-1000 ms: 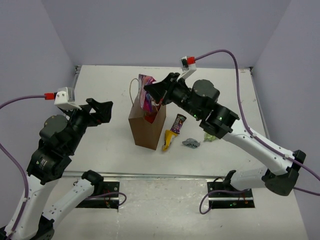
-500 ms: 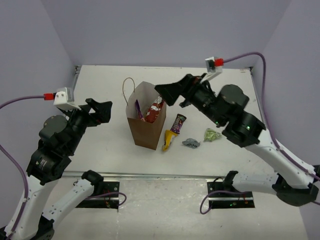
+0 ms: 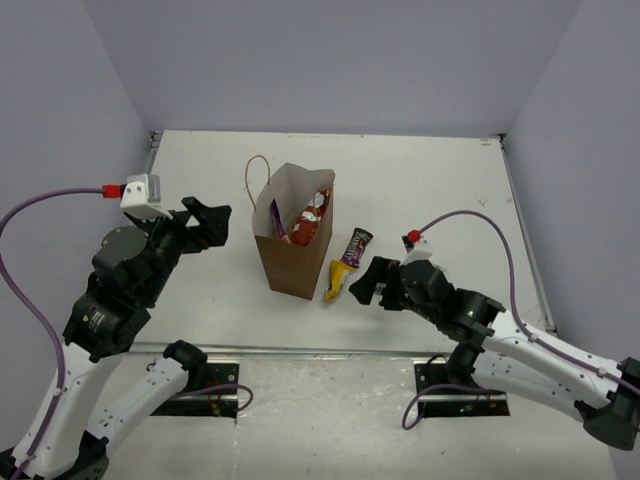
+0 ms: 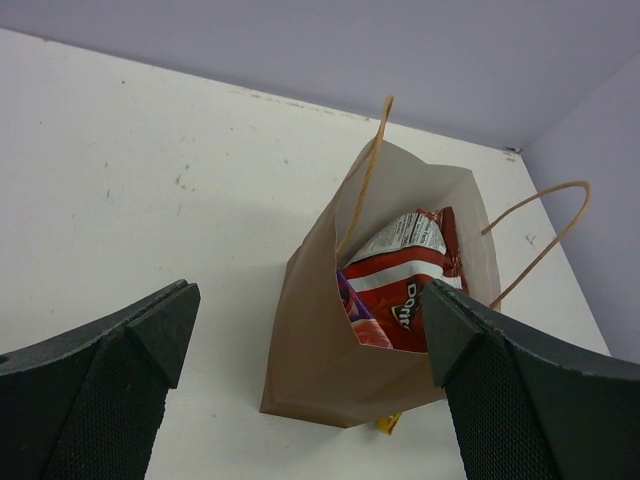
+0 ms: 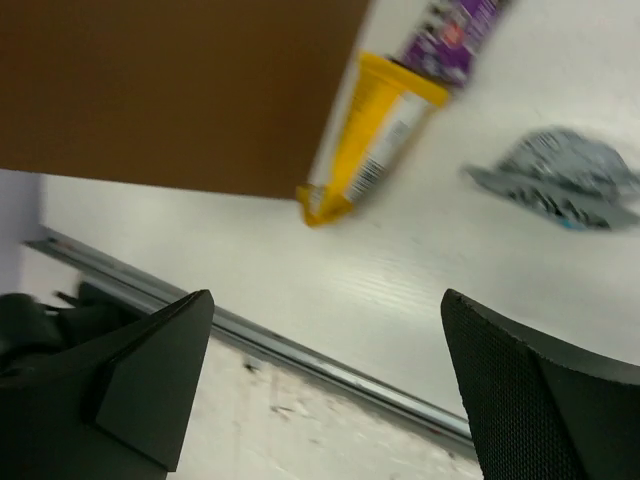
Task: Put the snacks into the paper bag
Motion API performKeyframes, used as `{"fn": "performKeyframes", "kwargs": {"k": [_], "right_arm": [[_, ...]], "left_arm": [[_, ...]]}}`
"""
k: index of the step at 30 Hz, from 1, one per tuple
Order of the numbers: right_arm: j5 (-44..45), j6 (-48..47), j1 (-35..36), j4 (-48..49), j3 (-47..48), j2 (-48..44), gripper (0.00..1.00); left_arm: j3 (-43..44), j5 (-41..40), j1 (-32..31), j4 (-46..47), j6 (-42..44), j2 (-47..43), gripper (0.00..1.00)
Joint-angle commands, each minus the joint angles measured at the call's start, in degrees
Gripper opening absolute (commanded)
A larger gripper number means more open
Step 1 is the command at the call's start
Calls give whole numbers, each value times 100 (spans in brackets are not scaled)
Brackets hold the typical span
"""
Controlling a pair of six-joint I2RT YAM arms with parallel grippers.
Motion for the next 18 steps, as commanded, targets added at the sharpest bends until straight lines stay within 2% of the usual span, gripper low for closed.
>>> {"fn": "performKeyframes", "kwargs": {"k": [1,6,11,14,18], "right_arm": [[-56,675,38,-158,-432,-101,99],[725,411,38,-974,-303,267,99],[1149,508,-145,-1204,-249,610,99],[1027,438,-619,-1169,-319,760,99],[368,34,-1542,-583,-635,760,99]], "left_arm": [[-51,68,-7,235,26,-30,100],[-174,68,-7,235,52,-118,100],[-288,120,-7,279,78,-92,100],[-341,182,-7,297,87,-74,100],[-385,191,-7,297,105,-83,100]]}}
